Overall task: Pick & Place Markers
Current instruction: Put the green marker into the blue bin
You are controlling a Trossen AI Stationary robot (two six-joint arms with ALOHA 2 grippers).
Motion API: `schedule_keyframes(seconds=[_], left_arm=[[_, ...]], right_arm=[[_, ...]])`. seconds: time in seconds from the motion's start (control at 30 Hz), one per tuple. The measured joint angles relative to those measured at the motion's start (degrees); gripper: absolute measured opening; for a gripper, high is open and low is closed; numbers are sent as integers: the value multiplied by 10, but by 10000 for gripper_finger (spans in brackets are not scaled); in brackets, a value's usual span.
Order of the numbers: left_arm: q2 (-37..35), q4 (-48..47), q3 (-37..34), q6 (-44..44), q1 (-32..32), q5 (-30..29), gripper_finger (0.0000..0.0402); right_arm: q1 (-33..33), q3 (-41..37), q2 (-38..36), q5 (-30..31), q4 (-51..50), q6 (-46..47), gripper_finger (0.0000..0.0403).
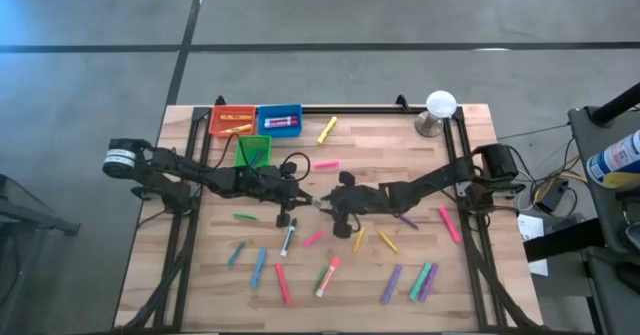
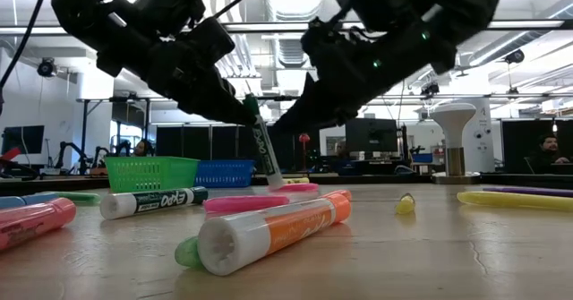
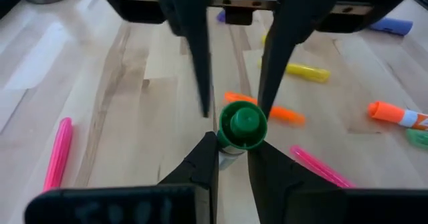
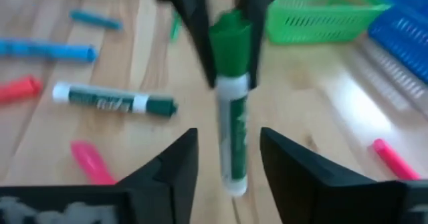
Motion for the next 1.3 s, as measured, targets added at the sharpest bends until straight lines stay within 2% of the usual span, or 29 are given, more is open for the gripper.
schedule_keyframes(seconds=[0.17, 0.3, 0.47, 0.67, 0.97, 1.17, 1.3], left_arm=[[0, 0, 13, 2, 0, 0, 59], [0, 1, 25, 6, 0, 0, 59], [0, 2, 29, 5, 0, 0, 59], [-1, 17, 29, -18, 0, 2, 65], [-1, 90, 22, -42, 0, 0, 88], [0, 102, 21, -39, 0, 0, 87], [-1, 100, 22, -38, -1, -24, 67]], right_arm=[[-8, -19, 1, 2, 48, 7, 191], [-10, -18, 20, 1, 63, 5, 197], [-8, -19, 32, -1, 87, 0, 160], [-8, -25, 34, 3, 136, -19, 54], [-8, -26, 32, -2, 187, -27, 52], [-8, -26, 32, -10, 197, -33, 52], [-9, -26, 32, -11, 196, -31, 57]])
